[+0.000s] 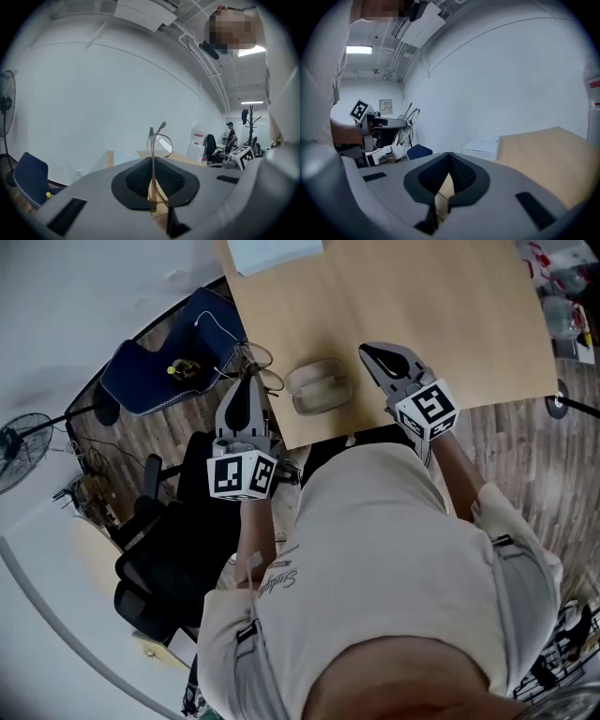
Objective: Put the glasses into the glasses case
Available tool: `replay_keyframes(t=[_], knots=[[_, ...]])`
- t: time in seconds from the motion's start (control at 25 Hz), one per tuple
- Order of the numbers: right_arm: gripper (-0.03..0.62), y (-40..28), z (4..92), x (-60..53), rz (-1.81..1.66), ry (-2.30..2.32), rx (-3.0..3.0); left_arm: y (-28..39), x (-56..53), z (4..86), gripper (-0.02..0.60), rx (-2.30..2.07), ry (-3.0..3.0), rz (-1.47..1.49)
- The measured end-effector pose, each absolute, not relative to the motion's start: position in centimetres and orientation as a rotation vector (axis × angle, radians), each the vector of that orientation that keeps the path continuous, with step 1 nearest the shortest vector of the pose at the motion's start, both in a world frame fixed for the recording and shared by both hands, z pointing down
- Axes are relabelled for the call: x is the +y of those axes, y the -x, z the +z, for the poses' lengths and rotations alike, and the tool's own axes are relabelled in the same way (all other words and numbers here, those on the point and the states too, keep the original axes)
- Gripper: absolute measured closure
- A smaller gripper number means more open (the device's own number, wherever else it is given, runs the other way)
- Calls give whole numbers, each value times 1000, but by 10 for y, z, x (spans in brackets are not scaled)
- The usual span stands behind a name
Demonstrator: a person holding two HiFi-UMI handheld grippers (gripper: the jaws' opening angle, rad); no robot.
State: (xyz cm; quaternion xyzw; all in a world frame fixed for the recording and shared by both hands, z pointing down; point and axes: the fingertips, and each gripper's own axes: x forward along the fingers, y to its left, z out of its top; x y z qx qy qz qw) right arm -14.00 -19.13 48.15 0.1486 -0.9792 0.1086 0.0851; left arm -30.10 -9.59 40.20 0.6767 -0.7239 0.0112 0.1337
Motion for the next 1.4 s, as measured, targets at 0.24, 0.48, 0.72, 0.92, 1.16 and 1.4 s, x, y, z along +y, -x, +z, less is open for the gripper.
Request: replay_keyframes(t=[0.24,0.48,0.72,0.92,1.16,1.4], knots=[[600,139,462,-183,278,-563,-2920,289,-103,411,555,-1948,-2094,57],[600,131,453,-175,257,-673,-2890,281,-105,421,555,-1825,-2184,76],[600,133,454,-162,254,-704,-2856,281,-93,432,555,-1775,-2238,120],[600,142,460,-156,231,-709,-2823,285,-79,450,555,-1735,-2241,138],[600,140,463,-143,250,-710,-2817,266,-67,485,555,-1593,-2290,249],[600,130,474,-132,193,-655,-2793,239,-72,522,555,-1455,-2352,473]])
